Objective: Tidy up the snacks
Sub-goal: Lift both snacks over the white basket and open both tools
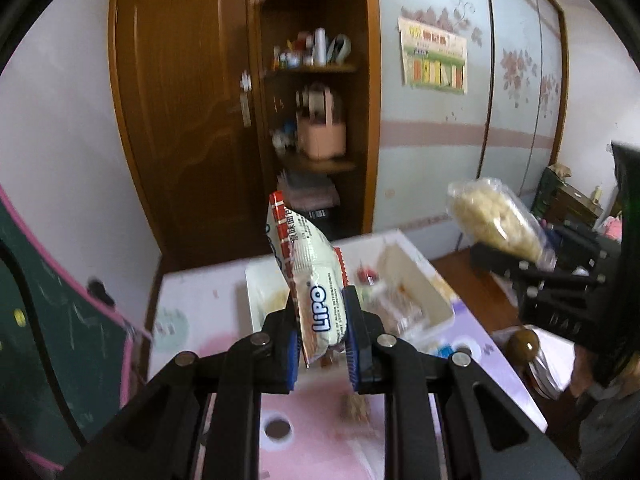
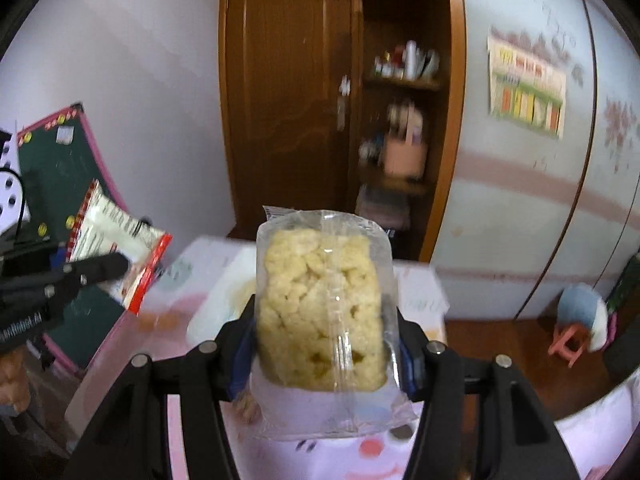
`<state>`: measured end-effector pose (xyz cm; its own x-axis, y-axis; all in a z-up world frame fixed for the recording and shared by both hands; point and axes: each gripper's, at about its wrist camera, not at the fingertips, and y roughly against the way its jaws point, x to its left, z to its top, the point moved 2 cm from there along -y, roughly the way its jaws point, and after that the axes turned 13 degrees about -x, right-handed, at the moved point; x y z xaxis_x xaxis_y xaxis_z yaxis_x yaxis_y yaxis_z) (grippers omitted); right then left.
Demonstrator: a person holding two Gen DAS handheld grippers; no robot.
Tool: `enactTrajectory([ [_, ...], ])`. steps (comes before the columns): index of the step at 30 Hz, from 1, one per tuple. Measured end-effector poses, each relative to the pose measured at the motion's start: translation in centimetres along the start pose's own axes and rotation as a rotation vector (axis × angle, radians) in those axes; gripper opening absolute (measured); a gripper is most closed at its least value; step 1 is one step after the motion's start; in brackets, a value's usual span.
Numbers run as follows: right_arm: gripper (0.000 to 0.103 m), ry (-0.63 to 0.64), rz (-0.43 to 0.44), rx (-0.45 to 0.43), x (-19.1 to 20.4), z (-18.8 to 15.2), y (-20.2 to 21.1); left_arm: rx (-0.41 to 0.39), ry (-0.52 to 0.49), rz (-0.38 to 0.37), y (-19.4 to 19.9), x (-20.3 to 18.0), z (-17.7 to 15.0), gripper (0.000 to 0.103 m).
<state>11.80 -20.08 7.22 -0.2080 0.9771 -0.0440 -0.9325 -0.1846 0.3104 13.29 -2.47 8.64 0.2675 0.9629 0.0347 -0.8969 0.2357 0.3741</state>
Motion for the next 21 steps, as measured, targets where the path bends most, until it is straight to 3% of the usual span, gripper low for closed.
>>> enactTrajectory([
  [3, 0.057, -0.010, -0.023, -0.031, -0.9, 3.0, -1.5, -0.022, -0.006, 0.007, -1.7, -0.2, 2.6, 0.016],
  [9, 0.057, -0.024, -0.050, -0.028, -1.7, 4.9, -5.2, 0.013, 0.024, 0.005, -6.9, 0.3, 4.9, 0.017],
  [19, 0.057, -0.007, -0.079, 0.084, -1.4, 1.5, -13.0, 0.110, 0.010, 0.045, -15.2, 0.6, 2.3, 0.017],
  [21, 0.057, -0.006, -0.072, 0.114, -1.4, 0.7, -14.4, 0.134, 0.002, 0.052, -16.2, 0.5, 1.5, 0.022],
])
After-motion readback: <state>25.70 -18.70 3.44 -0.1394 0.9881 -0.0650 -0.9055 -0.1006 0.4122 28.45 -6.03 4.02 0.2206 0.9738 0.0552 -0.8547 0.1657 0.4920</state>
